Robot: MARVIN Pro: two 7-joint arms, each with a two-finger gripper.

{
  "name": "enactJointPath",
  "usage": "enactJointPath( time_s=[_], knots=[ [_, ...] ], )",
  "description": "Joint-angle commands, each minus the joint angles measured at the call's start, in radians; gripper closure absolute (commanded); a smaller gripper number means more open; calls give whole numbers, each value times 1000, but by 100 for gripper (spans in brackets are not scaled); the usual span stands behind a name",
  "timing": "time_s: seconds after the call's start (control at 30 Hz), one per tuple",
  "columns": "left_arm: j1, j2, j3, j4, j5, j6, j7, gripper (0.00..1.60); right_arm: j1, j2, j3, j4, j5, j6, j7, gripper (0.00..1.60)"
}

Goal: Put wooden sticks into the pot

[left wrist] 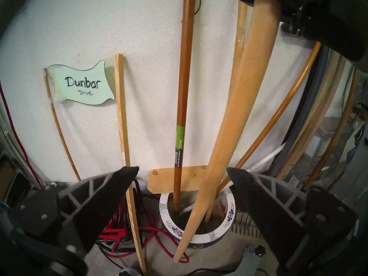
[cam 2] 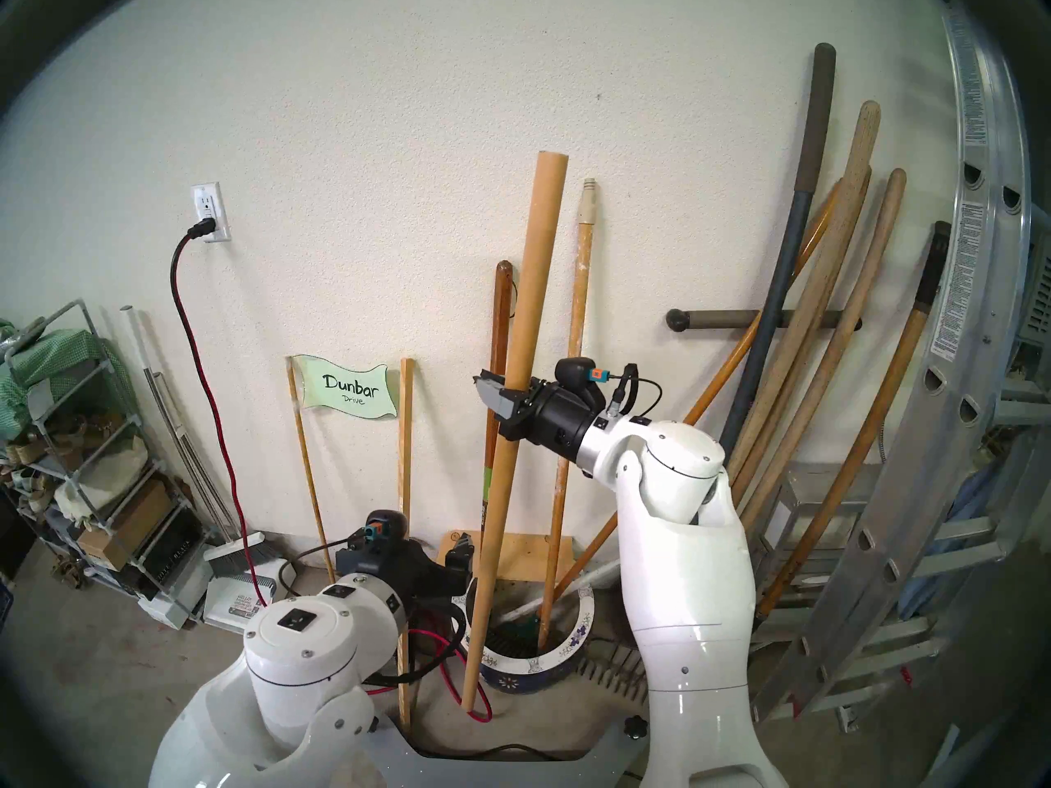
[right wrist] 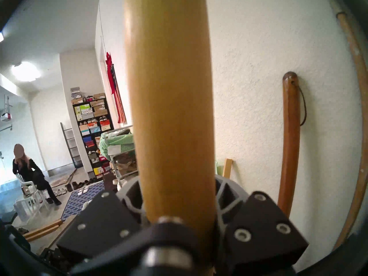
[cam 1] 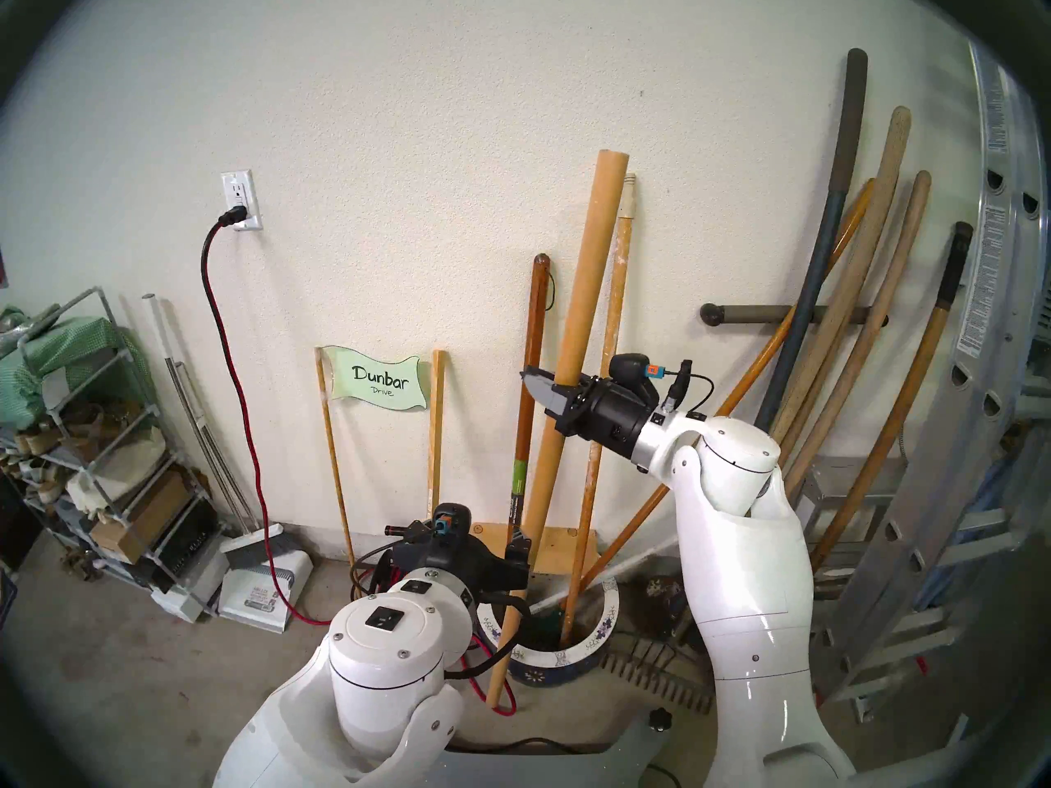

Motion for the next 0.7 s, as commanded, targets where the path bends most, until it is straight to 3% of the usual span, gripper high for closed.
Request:
enactJointPath(
  time_s=[0.0,0.27,0.67],
  knots=[
    [23,-30,-27,-24,-16,32,39,0,72,-11,18,-48,22,3,4,160],
    [19,-42,-78,-13,-45,59,62,0,125,-6,46,-98,35,81,16,160],
    [30,-48,-54,3,-38,72,94,0,220,21,113,-188,62,208,46,160]
  ],
)
